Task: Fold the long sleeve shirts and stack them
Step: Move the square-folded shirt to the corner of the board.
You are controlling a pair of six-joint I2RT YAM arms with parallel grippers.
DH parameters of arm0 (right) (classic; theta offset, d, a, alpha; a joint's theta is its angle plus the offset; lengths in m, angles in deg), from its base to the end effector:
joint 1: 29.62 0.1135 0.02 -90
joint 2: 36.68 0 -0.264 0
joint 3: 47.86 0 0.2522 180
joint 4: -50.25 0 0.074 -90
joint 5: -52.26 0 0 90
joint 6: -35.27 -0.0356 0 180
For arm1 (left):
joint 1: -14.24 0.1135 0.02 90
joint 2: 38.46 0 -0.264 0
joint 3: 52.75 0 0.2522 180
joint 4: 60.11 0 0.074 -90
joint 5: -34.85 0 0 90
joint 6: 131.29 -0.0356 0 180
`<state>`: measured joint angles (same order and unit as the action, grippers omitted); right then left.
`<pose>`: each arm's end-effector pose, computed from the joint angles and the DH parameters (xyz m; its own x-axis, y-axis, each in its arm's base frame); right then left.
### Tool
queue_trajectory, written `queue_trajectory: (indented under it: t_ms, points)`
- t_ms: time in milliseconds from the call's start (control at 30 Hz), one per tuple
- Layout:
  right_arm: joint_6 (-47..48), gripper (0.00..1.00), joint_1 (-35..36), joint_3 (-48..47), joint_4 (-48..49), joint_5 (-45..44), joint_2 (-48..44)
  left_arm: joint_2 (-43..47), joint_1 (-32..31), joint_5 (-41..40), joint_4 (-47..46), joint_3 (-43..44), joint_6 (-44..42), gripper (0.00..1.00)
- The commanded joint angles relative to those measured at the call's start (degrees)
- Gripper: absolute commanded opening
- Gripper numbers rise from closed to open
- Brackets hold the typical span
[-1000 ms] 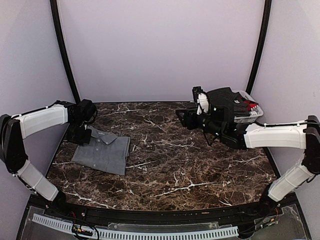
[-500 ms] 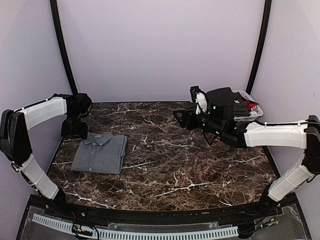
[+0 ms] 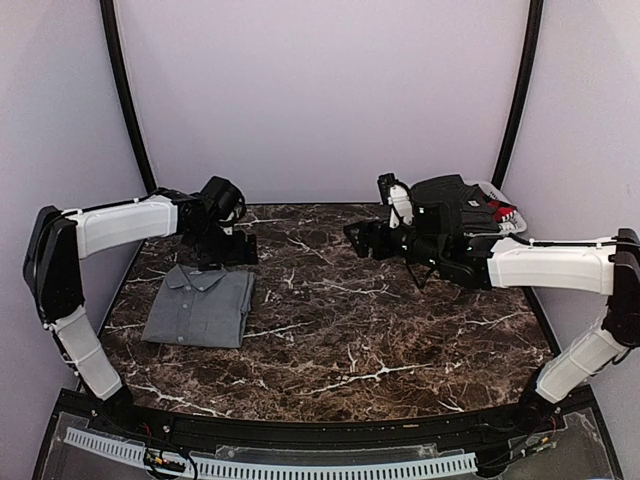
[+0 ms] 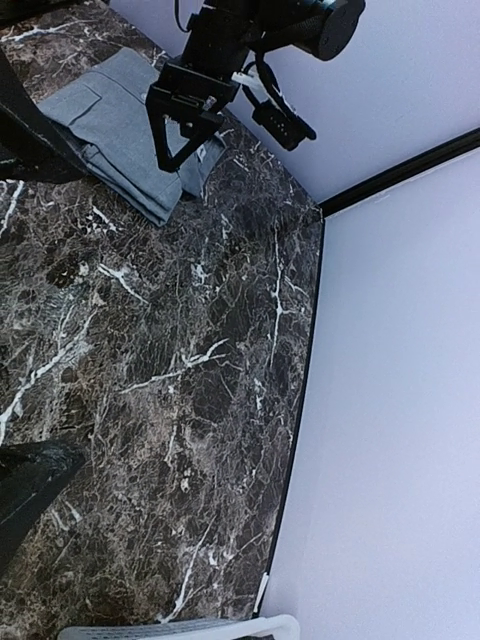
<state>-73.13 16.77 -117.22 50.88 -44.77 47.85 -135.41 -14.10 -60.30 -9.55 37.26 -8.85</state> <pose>0.2405 0.2461 0.2829 -0.3653 0.0707 -0.9282 -0.5497 0.7883 0.2764 0.3193 -0.1686 0.2528 -0.8573 -0.1446 -0.4941 -0.0350 0.9739 -0.2243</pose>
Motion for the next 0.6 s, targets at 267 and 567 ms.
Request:
queue_trajectory:
  t_ms: [267,567]
  points:
    - [-1.0,0.86,-0.3,0.2,-3.9,-3.2,-3.8,-13.3,-1.3,10.4,-14.4,5.0,4.3,0.96]
    - [-2.1,0.87,-0.3,1.0,-4.7,-3.1,-4.4,-16.1,-1.2,12.1,-17.6,1.9,6.5,0.97]
